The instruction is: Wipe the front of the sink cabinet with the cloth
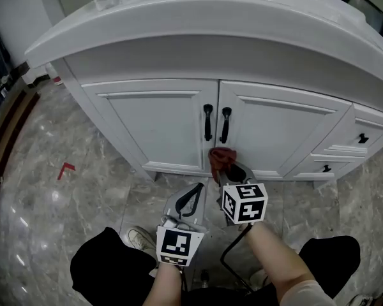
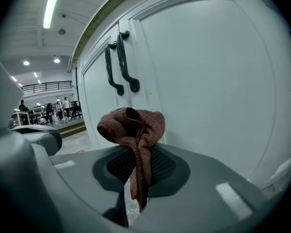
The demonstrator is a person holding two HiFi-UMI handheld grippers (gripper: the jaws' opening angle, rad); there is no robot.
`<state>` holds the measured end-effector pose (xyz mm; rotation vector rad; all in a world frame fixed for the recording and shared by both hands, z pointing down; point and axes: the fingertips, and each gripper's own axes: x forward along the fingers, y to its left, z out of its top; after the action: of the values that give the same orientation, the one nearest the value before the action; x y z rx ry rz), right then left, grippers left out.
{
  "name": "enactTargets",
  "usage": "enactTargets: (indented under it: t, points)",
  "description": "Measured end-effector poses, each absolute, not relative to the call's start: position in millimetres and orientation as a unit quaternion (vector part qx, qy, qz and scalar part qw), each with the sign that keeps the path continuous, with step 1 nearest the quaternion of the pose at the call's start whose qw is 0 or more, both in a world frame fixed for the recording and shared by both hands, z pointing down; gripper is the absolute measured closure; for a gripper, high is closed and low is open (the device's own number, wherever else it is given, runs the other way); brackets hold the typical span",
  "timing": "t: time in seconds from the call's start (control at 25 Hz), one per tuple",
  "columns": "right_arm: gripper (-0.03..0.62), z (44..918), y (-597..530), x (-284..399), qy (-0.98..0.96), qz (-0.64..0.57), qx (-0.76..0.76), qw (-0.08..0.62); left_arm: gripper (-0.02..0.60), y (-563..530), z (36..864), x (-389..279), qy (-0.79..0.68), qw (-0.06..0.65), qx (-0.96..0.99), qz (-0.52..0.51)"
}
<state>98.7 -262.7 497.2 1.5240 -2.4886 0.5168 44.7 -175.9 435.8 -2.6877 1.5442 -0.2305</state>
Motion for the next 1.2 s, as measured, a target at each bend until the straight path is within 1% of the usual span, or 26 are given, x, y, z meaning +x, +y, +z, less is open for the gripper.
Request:
enactTargets:
  t: [0.24, 0.52, 0.76, 1.2]
  points:
    - [0.505, 500.0, -270.4, 93.3, -0.833, 0.189, 0.514, 0.079, 0.581, -180.9, 435.5, 37.4, 0.499, 0.007, -0.864, -0.061]
    - [0.505, 496.2, -268.2, 121.1, -0.828, 0.189, 0.522, 0.08, 0.581, -181.5, 437.1, 66.5, 0.474, 0.008, -0.878, -0.062]
    - [0.505, 495.8, -269.4, 173.2, -0.805, 0.193, 0.556, 0.074, 0.581, -185.3, 438.6, 87.6, 0.465, 0.002, -0.884, -0.057]
    - [0.505, 503.3, -260.6, 273.1, -0.762, 0.191, 0.613, 0.085, 0.581, -188.8, 440.2, 141.9, 0.431, -0.017, -0.901, -0.043]
